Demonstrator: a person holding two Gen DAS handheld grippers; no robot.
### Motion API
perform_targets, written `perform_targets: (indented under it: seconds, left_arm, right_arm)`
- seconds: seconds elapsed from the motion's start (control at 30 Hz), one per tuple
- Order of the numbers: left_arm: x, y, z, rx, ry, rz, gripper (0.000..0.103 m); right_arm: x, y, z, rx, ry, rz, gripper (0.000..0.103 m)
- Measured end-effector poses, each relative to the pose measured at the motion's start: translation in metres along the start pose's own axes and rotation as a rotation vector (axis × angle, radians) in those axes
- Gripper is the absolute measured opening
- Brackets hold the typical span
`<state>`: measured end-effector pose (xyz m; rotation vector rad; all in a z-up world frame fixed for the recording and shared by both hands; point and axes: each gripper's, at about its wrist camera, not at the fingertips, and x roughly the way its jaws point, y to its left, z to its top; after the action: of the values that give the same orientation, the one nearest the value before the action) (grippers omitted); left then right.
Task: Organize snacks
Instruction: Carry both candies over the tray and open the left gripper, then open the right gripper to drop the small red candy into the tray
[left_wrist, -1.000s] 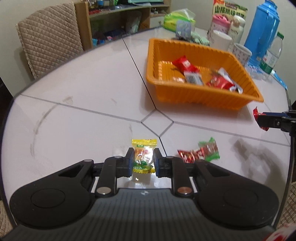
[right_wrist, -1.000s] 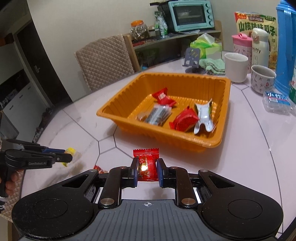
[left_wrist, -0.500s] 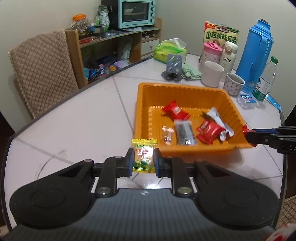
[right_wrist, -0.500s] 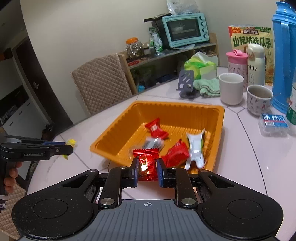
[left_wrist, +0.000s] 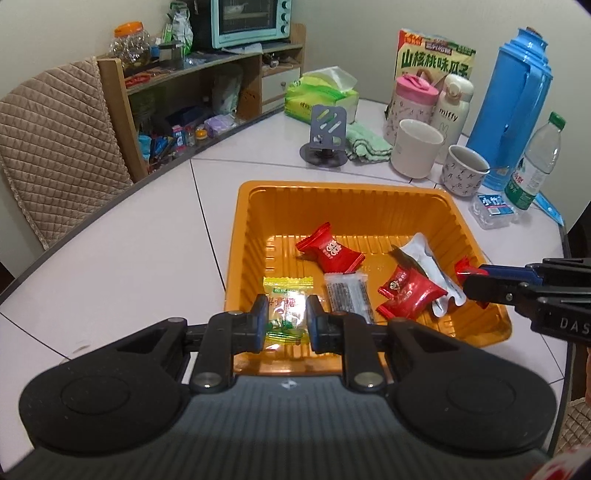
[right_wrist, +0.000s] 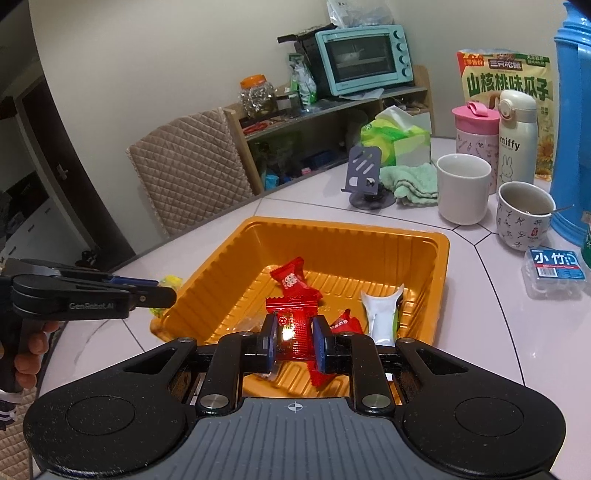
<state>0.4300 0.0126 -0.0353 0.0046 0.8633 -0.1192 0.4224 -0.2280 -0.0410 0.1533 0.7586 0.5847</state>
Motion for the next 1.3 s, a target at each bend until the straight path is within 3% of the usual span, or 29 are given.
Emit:
perform_targets:
  seconds: [0.43,0.63,0.8,1.3]
  left_arm:
    - [0.032,-0.002,0.006,-0.006,0.066,-0.008,0.020]
    - [0.033,0.002,0.008,-0.016,0.068,-0.006,0.020]
    - [0.030,0.005,0.011,-0.026,0.063,-0.001,0.028]
    - [0.029,0.007,0.010,-0.034,0.068,-0.005,0.030]
  right_arm:
    - [0.019,-0.009,0.000,0.029,0.031,0.000,0.021]
    - [0.022,-0.010,0.001,0.039,0.036,0.006,0.021]
    - [0.026,-0.010,0.003,0.049,0.048,0.016,0.021]
    - [0.041,-0.004,0.003,0.070,0.073,0.015,0.021]
